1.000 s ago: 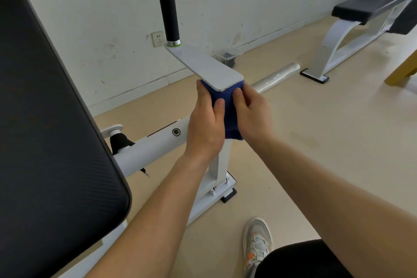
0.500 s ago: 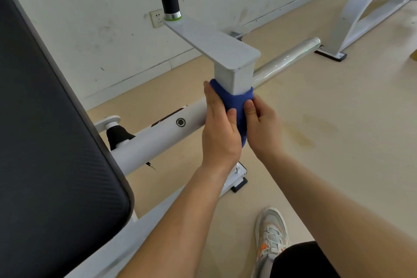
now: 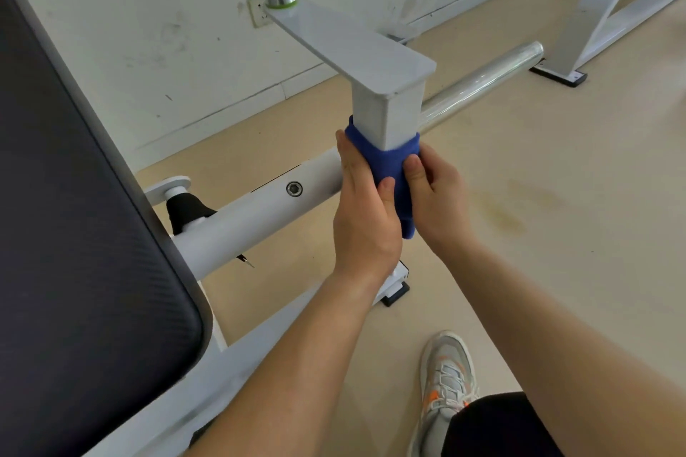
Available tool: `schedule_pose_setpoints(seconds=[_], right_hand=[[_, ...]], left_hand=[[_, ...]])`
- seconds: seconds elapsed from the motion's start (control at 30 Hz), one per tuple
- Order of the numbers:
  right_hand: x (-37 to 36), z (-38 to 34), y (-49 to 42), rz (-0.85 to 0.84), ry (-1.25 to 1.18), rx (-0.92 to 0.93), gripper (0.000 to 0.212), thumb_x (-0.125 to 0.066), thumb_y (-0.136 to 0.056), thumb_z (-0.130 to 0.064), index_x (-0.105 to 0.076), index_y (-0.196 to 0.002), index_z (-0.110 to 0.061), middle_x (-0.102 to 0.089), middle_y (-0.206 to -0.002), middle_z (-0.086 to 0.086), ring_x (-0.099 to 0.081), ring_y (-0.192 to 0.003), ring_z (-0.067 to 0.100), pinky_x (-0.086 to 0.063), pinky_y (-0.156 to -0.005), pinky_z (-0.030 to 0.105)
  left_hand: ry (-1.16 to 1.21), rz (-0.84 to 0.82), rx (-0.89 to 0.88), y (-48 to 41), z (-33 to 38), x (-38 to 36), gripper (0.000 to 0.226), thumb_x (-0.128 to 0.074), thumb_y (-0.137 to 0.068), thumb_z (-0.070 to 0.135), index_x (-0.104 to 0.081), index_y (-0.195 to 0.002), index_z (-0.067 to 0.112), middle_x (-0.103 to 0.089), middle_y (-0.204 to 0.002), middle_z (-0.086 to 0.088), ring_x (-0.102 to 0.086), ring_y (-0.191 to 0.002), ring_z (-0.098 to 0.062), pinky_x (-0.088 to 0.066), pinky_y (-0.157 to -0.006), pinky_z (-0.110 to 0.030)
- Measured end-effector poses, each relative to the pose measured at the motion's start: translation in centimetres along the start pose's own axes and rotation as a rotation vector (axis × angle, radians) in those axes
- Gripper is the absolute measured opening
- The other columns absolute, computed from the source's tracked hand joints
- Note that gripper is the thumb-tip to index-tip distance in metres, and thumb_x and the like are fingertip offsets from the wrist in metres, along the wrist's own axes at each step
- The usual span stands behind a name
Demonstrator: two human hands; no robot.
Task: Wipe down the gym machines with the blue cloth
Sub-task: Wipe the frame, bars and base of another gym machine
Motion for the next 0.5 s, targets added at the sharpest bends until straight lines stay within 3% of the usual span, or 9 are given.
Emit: schedule_pose_setpoints(seconds=[0.13, 0.27, 0.33, 0.43, 0.5], right_hand=[[-0.7, 3.5, 0.4, -0.069, 0.010, -0.072, 0.023, -0.042, -0.098, -0.029, -0.060, -0.087, -0.039, -0.065, -0.074, -0.017, -0.057, -0.068, 0.003, -0.044, -0.062, 0.019], [-1.4, 5.9, 1.1, -0.135, 0.001, -0.119, 0.022, -0.044, -0.100, -0.025, -0.063, -0.090, -0.024, -0.065, -0.073, -0.003, -0.051, -0.063, 0.006, -0.042, -0.060, 0.023], [-1.4, 5.9, 1.3, -0.142, 0.004, -0.136, 0.023, -0.044, -0.103, -0.023, -0.063, -0.090, -0.027, -0.065, -0.071, -0.006, -0.052, -0.063, 0.005, -0.043, -0.059, 0.020], [-1.2, 4.6, 1.7, -0.155, 0.018, -0.125, 0.022, -0.045, -0.104, -0.024, -0.064, -0.094, -0.031, -0.067, -0.074, -0.011, -0.059, -0.065, 0.005, -0.046, -0.058, 0.017], [-0.9, 3.8, 1.6, -0.185, 0.005, -0.125, 0.019, -0.047, -0.103, -0.022, -0.065, -0.100, -0.026, -0.070, -0.080, -0.004, -0.064, -0.073, 0.017, -0.051, -0.065, 0.029]], left_hand=[[-0.060, 0.001, 0.036, 1.0, -2.1, -0.9, 0.074, -0.041, -0.099, 0.014, 0.005, -0.157, 0.020, -0.017, -0.164, 0.001, -0.028, -0.146, -0.014, -0.040, -0.109, -0.039], [-0.141, 0.015, 0.044, 1.7, -2.9, -1.2, 0.072, -0.038, -0.099, 0.018, 0.005, -0.157, 0.016, -0.008, -0.165, 0.001, -0.015, -0.150, -0.010, -0.034, -0.114, -0.032], [-0.176, 0.029, 0.073, 2.1, -2.8, -1.4, 0.070, -0.037, -0.100, 0.021, 0.003, -0.157, 0.017, -0.008, -0.165, 0.003, -0.015, -0.149, -0.009, -0.035, -0.112, -0.031], [-0.207, 0.102, 0.156, 3.0, -2.4, -1.3, 0.065, -0.038, -0.101, 0.027, -0.006, -0.157, 0.024, -0.026, -0.160, 0.004, -0.034, -0.142, -0.014, -0.045, -0.103, -0.037], [-0.130, 0.148, 0.230, 3.8, -2.4, -1.7, 0.060, -0.040, -0.101, 0.026, -0.014, -0.156, 0.027, -0.045, -0.150, 0.003, -0.050, -0.129, -0.017, -0.049, -0.097, -0.037]])
Point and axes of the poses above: each hand's wrist, its own y-axis away from the middle knuckle, its own x-axis out of the back of the hand, z = x × y, the point moved 10 cm from there along -y, towards the middle knuckle
